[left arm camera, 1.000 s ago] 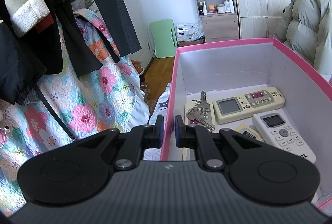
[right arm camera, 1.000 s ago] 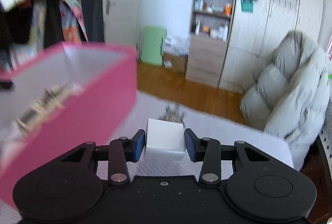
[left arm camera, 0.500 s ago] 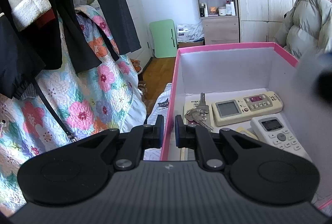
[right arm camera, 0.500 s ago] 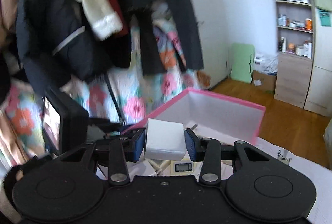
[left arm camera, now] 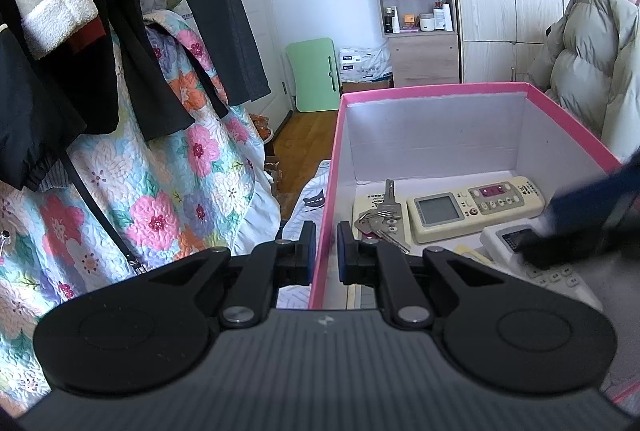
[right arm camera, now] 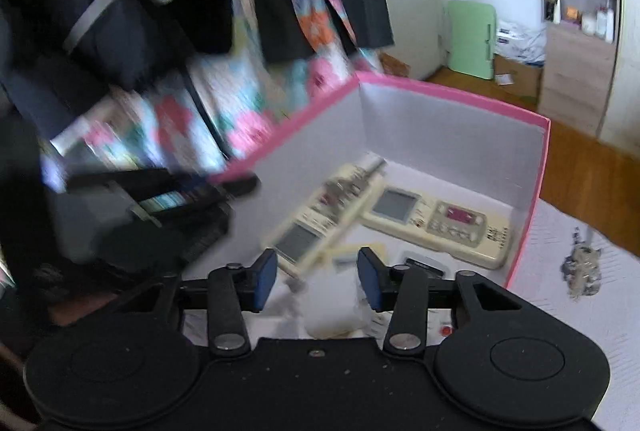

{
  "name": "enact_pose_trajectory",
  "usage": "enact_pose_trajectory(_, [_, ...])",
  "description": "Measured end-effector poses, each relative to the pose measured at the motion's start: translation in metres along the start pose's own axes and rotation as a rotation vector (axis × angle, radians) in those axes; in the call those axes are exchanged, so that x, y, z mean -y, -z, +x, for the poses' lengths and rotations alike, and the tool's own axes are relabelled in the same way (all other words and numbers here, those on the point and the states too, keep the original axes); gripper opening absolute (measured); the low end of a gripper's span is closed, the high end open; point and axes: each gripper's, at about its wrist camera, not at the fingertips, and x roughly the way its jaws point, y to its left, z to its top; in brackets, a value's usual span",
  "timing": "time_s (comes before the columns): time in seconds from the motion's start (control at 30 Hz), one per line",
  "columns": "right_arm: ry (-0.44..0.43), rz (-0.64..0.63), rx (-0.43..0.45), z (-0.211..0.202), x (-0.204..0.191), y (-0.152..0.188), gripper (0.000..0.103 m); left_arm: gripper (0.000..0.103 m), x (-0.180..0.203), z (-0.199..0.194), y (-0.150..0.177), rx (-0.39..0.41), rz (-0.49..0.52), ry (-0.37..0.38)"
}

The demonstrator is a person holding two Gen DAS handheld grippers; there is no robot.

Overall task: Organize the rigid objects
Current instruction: 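Move the right tool to the bed and grasp the bunch of keys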

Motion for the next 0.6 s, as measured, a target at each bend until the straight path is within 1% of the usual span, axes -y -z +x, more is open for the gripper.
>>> enact_pose_trajectory(0.07, [0.044, 0.017, 0.076, -0.023, 0.010, -0.005, 0.053, 0.009, -0.001, 0.001, 0.000, 0.000, 0.002, -0.002])
enact_pose_trajectory(0.13, [0.114, 0.035, 0.134, -0.044, 0.026, -0.006, 0.053, 0.009, 0.000, 0.000, 0.000, 0.000, -0.002, 0.001])
enact_pose_trajectory(0.2, [0.186, 0.065, 0.151, -0.054, 0.044, -0.004, 0.053, 0.009, 0.002, 0.000, 0.000, 0.001, 0.003, -0.002])
enact_pose_trajectory(0.23, [0.239, 0.078, 0.152, -0.058, 0.056, -0.002, 0.053, 0.009, 0.002, 0.000, 0.000, 0.001, 0.004, -0.002])
enact_pose_trajectory(0.27, [0.279, 0.082, 0.145, -0.057, 0.065, -0.001, 0.053, 0.009, 0.001, 0.000, 0.000, 0.001, 0.005, -0.002])
enact_pose_trajectory(0.3, [0.336, 0.089, 0.125, -0.054, 0.077, 0.003, 0.053, 0.009, 0.002, 0.000, 0.000, 0.001, 0.005, -0.002])
enact_pose_trajectory(0.33, [0.374, 0.098, 0.101, -0.050, 0.087, 0.006, 0.053, 0.009, 0.002, 0.000, 0.000, 0.001, 0.004, -0.003])
enact_pose_trajectory(0.4, [0.420, 0.106, 0.055, -0.037, 0.106, 0.010, 0.053, 0.010, 0.002, 0.000, 0.000, 0.000, 0.006, -0.005])
enact_pose_trajectory(0.43, [0.431, 0.126, 0.032, -0.028, 0.118, 0.014, 0.053, 0.009, 0.002, 0.000, 0.000, 0.000, 0.006, -0.006])
enact_pose_trajectory(0.5, [0.433, 0.175, 0.020, -0.013, 0.138, 0.019, 0.053, 0.009, 0.003, 0.000, 0.000, 0.000, 0.009, -0.008])
enact_pose_trajectory(0.6, [0.408, 0.236, -0.010, 0.011, 0.166, 0.021, 0.053, 0.010, 0.005, 0.000, 0.000, -0.004, 0.023, -0.015])
